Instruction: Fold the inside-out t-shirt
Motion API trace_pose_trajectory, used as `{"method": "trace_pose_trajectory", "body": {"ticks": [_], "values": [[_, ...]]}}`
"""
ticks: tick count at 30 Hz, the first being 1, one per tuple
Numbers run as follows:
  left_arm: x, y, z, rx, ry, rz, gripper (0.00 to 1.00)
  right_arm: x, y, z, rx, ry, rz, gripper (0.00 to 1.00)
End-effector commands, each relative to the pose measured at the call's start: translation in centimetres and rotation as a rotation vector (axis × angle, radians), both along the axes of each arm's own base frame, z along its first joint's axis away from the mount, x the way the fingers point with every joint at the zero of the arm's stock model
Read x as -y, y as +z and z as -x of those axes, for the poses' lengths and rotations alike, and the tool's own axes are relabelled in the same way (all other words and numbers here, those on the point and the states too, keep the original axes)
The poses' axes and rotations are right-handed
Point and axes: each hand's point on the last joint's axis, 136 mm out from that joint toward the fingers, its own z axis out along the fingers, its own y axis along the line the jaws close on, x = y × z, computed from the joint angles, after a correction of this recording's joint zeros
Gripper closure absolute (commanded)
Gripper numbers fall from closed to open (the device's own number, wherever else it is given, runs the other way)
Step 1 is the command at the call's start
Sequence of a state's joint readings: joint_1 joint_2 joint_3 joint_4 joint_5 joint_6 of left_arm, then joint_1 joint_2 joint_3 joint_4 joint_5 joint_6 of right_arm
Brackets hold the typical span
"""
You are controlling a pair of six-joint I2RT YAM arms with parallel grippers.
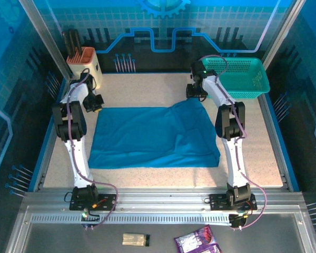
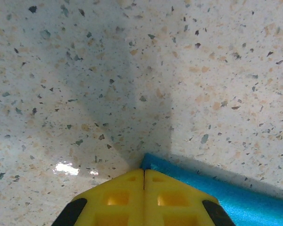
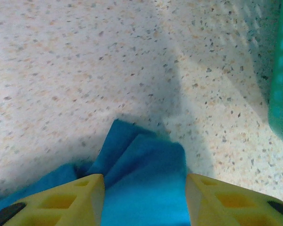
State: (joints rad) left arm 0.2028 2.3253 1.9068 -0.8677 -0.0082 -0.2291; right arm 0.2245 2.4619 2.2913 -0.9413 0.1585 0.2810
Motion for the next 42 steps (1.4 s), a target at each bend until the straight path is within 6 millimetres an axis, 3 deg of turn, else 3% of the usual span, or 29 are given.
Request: {"method": "trace_pose_trajectory", "body": {"ticks": [1, 5, 9, 14, 18, 22, 28, 32, 42], "values": [[-0.7, 0.9, 0.5, -0.002, 0.004, -0.022, 1.0, 0.8, -0.6, -0.1, -0.018, 0.002, 0.068, 0.52], [-0.6, 1.1, 0.4, 0.004, 0.005, -0.019, 1.0, 0.9, -1.1, -0.4, -0.019, -0.002, 0.073, 0.57], [-0.4, 1.3, 0.1, 0.017, 0.008, -0.009, 1.0, 0.6, -0.2, -0.8, 0.013, 0.004, 0.071, 0.65], [-0.1, 2.5, -0.2, 0.052, 0.011, 0.006, 1.0, 0.2, 2.4, -0.9, 0.061, 0.014, 0.073, 0.87], [0.0, 5.0, 0.0, 0.11, 0.035, 0.007, 1.0, -0.5, 5.9, 0.1, 0.106, 0.03, 0.073, 0.99], [0.1, 7.2, 1.2, 0.155, 0.069, 0.0, 1.0, -0.7, 8.7, 2.3, 0.13, 0.034, 0.063, 1.0], [1.2, 8.3, 3.9, 0.185, 0.099, 0.035, 1.0, 0.1, 9.5, 6.8, 0.103, 0.014, 0.044, 1.0], [1.4, 8.2, 6.8, 0.192, 0.14, 0.031, 1.0, 1.1, 9.6, 10.1, 0.089, -0.007, 0.036, 1.0], [0.3, 7.5, 14.6, 0.2, 0.318, 0.077, 1.0, 3.2, 7.5, 18.6, 0.008, -0.057, 0.013, 1.0]]}}
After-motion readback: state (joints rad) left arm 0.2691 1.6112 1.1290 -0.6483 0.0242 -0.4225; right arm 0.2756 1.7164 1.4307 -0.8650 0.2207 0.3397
